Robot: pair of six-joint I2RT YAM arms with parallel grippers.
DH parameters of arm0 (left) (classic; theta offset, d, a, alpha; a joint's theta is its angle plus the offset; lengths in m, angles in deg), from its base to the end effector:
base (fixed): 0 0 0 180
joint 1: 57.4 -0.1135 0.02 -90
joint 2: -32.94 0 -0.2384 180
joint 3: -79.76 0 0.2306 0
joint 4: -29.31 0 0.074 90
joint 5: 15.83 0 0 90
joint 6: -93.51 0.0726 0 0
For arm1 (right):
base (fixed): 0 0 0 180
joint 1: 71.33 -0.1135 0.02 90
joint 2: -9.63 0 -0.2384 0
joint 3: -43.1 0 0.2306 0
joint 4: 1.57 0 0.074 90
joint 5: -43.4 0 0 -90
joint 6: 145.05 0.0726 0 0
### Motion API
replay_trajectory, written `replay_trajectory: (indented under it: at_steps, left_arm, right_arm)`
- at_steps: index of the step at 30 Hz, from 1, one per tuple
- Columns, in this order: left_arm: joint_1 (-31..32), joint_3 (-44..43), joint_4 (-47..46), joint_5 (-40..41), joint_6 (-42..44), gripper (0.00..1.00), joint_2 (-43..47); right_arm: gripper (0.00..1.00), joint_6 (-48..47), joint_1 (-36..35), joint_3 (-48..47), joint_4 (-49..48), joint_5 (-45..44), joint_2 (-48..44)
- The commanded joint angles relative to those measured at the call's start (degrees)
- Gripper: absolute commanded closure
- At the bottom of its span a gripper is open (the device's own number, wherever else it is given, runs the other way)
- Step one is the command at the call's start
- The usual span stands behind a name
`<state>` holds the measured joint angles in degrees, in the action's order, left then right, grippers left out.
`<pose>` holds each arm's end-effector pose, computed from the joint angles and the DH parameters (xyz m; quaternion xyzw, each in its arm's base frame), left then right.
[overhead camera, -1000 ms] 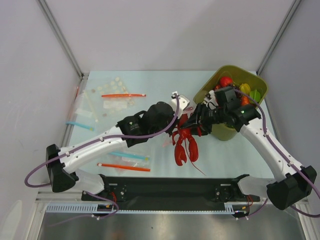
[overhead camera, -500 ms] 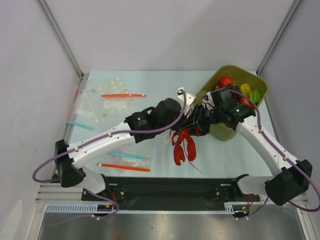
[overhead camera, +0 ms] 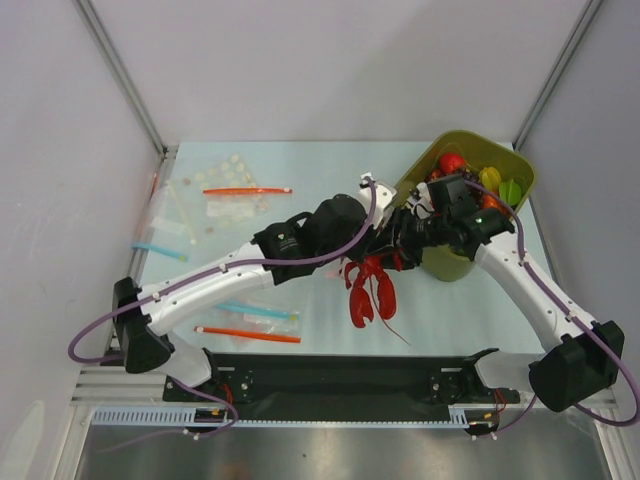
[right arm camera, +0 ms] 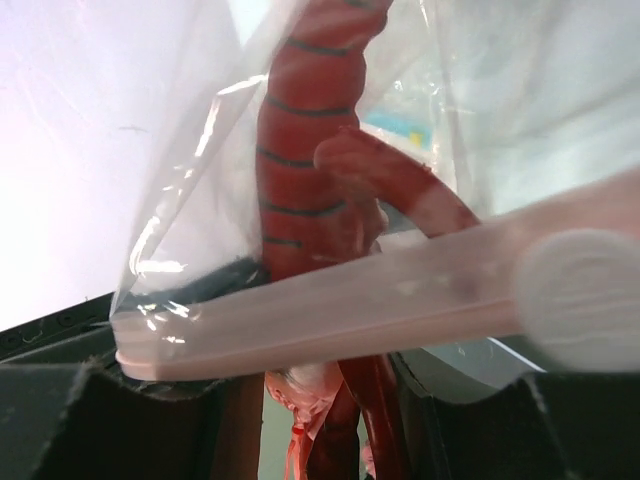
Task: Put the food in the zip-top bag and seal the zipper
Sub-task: Place the fake lobster in the zipper food storage bag.
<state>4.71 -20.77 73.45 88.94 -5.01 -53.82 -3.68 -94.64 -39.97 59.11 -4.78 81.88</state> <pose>0.1824 -0.3050 0.3335 0.3308 0.7969 -0.1940 0.4668 0.2163 0.1459 0.2859 0.0939 0.8809 0.4610 0.0515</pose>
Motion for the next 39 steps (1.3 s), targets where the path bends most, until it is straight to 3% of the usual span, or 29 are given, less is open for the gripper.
replay_trajectory:
  at_steps: [1,2,9,15,16,18,24,26,30,39]
  left_arm:
    - [0.47,1.25,-2.87,-6.83,-0.19,1.00,4.76]
    - [0.47,0.99,-2.00,-7.55,-0.27,1.00,4.76]
    - [-0.76,0.11,-0.85,-9.92,-3.52,1.00,4.50]
    - [-4.01,-4.81,2.93,-14.32,-8.27,1.00,1.42]
    - [-4.18,-4.90,2.50,-14.32,-8.45,1.00,1.33]
    - [-4.54,-5.16,2.49,-14.32,-8.80,1.00,0.90]
    - [-6.03,-7.71,5.66,-16.26,-11.44,1.00,-1.57]
    - [-6.12,-7.80,6.01,-15.65,-11.79,1.00,-1.83]
    - [-6.30,-8.33,6.98,-14.94,-11.79,1.00,-2.53]
    - [-7.79,-11.49,9.26,-17.04,-14.51,1.00,-5.61]
  right_arm:
    - [0.92,-1.27,1.95,-1.44,-4.91,5.11,-1.14]
    - [0.90,-1.63,2.74,-2.06,-4.82,5.37,-1.06]
    - [0.51,-4.35,6.08,-3.20,-2.01,6.17,-0.88]
    - [0.31,-3.48,6.43,-3.29,-1.66,5.81,-1.32]
    - [0.32,-3.39,6.44,-3.21,-1.49,5.90,-1.32]
    - [0.43,-3.39,6.52,-3.20,-0.96,6.16,-1.32]
    - [0.46,-5.31,6.52,-3.12,2.64,5.73,-1.41]
    - [0.46,-5.76,6.52,-2.94,3.52,5.46,-1.58]
    - [0.34,-6.99,6.44,-3.29,6.07,4.85,-1.85]
    - [0.40,-6.29,5.38,-1.63,5.82,3.44,-2.55]
